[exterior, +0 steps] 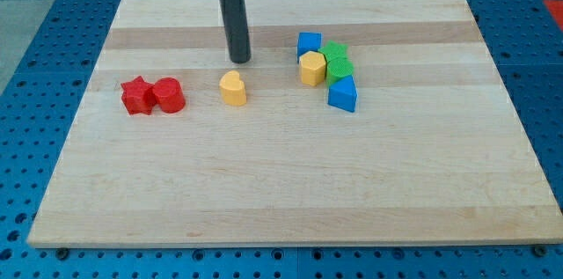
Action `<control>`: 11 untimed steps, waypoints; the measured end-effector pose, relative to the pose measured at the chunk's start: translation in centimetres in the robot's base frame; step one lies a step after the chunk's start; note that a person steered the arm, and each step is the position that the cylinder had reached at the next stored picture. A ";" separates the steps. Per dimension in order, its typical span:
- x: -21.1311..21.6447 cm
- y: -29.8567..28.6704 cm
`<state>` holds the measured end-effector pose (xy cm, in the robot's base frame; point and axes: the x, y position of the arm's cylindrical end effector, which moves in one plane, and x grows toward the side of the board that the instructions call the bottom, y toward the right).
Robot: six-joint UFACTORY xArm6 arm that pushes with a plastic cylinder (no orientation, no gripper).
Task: Push yellow heart slightly up
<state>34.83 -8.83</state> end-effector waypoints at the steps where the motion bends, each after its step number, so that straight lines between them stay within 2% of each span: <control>1: 0.5 -1.5; 3: 1.8 -2.8; 7: 7.5 -3.0; 11: 7.7 0.1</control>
